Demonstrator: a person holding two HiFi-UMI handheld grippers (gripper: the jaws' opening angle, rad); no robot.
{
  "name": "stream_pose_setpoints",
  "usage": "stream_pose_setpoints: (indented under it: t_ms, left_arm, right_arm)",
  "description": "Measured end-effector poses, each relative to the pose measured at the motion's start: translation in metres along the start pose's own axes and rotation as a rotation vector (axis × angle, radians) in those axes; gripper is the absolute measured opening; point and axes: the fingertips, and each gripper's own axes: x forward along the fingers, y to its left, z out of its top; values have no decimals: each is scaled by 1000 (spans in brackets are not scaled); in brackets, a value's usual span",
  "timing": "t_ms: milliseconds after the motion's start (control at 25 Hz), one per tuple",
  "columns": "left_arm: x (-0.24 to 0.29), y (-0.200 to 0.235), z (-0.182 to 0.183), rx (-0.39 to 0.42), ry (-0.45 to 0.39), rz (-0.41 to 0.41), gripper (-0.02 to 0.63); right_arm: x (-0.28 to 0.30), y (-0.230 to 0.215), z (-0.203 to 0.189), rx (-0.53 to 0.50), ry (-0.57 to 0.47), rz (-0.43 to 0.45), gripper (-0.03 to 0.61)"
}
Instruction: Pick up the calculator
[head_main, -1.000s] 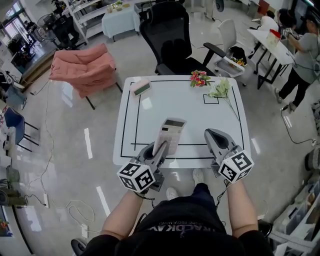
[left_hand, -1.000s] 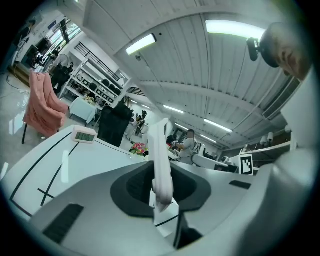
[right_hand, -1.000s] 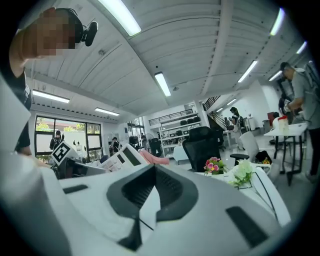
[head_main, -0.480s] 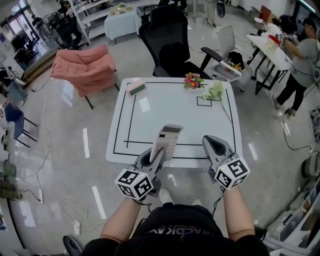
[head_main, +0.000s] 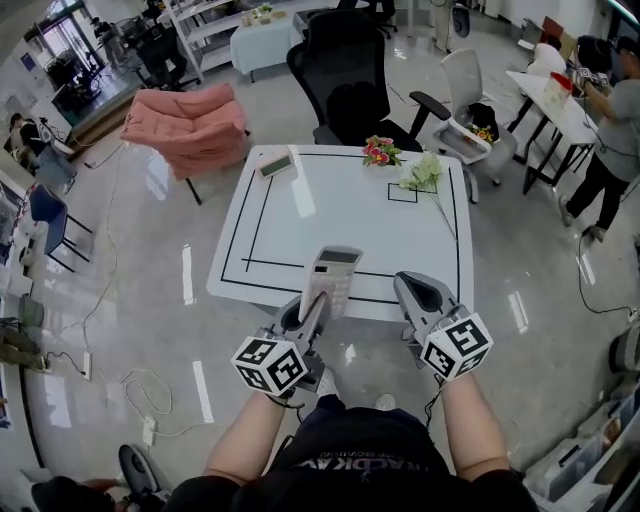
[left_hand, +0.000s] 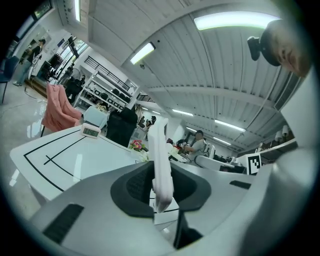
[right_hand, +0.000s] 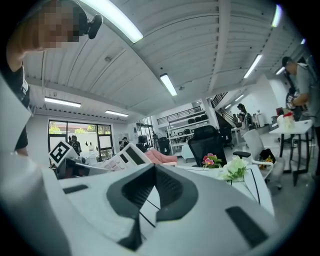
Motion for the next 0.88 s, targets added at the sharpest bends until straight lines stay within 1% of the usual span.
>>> stream_pose_setpoints:
  t_ms: [240, 400, 760, 880]
  left_arm:
    - [-27, -33, -15, 16, -41, 54, 65]
    - [-45, -50, -29, 10, -67, 86, 66]
    - [-65, -73, -66, -17, -84, 132, 66]
    - [-65, -82, -70, -16, -87, 136, 65]
  right_arm:
    - [-33, 16, -2, -10, -6, 68, 2]
    - [-53, 28, -6, -20, 1, 110, 2]
    - [-86, 37, -26, -23, 23, 159, 2]
    - [-95, 38, -27, -28, 25, 170, 2]
